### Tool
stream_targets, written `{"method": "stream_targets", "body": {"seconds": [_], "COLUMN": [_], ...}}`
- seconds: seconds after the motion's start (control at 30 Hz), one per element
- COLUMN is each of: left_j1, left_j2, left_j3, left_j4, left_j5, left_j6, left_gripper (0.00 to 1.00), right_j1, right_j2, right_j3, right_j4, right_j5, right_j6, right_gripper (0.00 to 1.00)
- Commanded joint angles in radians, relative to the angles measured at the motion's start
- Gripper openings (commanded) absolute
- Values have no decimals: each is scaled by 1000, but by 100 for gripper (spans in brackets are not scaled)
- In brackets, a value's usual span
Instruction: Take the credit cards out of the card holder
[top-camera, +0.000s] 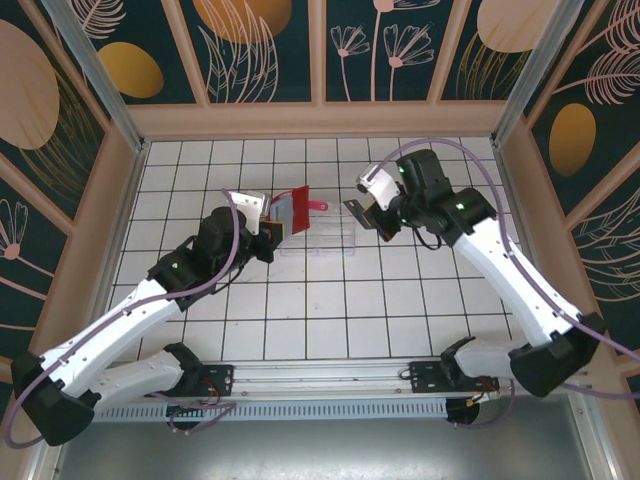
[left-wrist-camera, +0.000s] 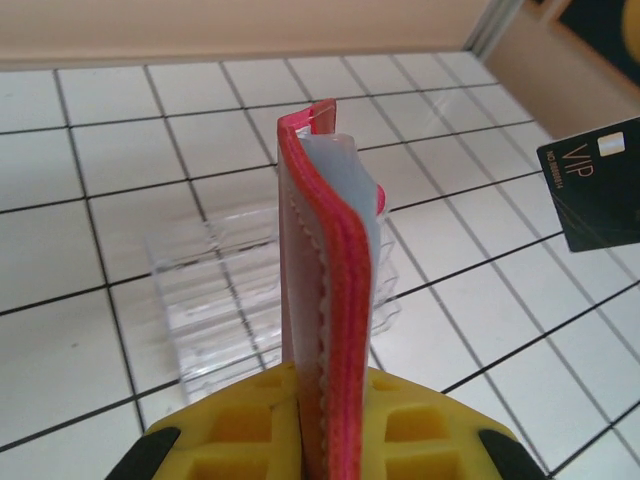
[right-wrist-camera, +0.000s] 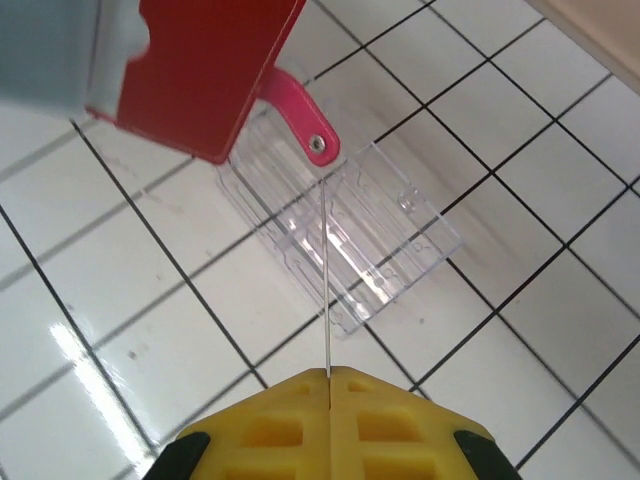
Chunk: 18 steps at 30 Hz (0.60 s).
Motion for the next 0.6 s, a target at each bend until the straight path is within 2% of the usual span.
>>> {"method": "stream_targets", "body": {"seconds": [0.0, 0.3, 0.57], "left_j1": [10, 41, 61], "left_j2": [-2, -45, -104], "left_j3": [38, 2, -35], "left_j4": [-66, -71, -60], "left_j5": [-75, -86, -92], "left_j6": [22, 3, -21], "left_gripper": [1, 1, 1], "right_j1": [-5, 17, 27], "right_j2": [42, 294, 502], "right_j3": [57, 241, 446], "right_j4": [-56, -168, -255], "right_j5": [13, 70, 113], "right_j6": [-243, -493, -577], "right_gripper": [0, 0, 0]}}
